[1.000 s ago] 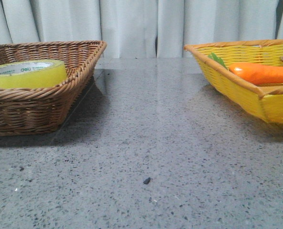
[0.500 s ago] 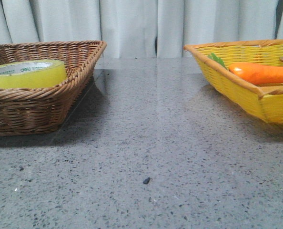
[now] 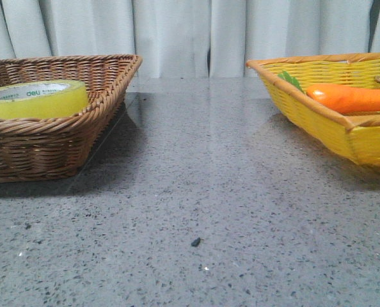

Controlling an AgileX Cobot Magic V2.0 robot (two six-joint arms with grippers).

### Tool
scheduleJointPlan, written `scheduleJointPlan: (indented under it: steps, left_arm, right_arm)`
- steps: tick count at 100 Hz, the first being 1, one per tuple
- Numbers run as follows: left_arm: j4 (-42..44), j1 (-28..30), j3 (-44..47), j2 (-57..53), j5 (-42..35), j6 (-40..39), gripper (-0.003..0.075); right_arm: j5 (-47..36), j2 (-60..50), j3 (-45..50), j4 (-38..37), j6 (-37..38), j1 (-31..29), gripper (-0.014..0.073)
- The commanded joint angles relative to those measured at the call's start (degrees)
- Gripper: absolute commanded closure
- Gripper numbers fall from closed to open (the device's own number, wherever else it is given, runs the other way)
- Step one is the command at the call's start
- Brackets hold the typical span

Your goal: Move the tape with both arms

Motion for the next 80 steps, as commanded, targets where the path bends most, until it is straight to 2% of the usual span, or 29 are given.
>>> scheduleJointPlan:
  steps: [1, 16, 26, 32, 46, 70, 80]
  left_arm:
    - [-0.56, 0.10, 0.54, -1.69, -3.39, -0.25, 0.0741]
    - [-0.56, 0.10, 0.54, -1.69, -3.39, -0.25, 0.0741]
    - [-0.56, 0.10, 0.54, -1.69, -3.39, -0.25, 0.0741]
    - [-0.56, 0.10, 0.54, -1.69, -3.39, -0.25, 0.0741]
    - [-0.56, 0.10, 0.54, -1.69, -3.39, -0.25, 0.0741]
    - [-0.56, 0.10, 0.54, -1.69, -3.39, -0.25, 0.0741]
    - [-0.56, 0.10, 0.54, -1.69, -3.39, -0.25, 0.0741]
  right_arm:
    - [-5.86, 0.84, -1.01, 2.64, 0.05, -5.23, 0.0668]
    - [-8.31, 0.84, 0.32, 11.35, -1.33, -13.82, 0.0668]
    - [-14.39, 0.84, 3.31, 24.08, -13.05, -18.43, 0.0668]
    - [-18.20, 0.84, 5.64, 30.22, -16.79, -20.81, 0.0668]
    - [-23.81, 0.70, 10.44, 33.82, -16.93, -25.55, 0.0668]
    - [-23.50, -1.45, 18.57, 39.37, -18.45, -27.50, 0.0668]
    - [-14.39, -2.65, 18.41, 39.57, -18.70, -27.50, 0.0668]
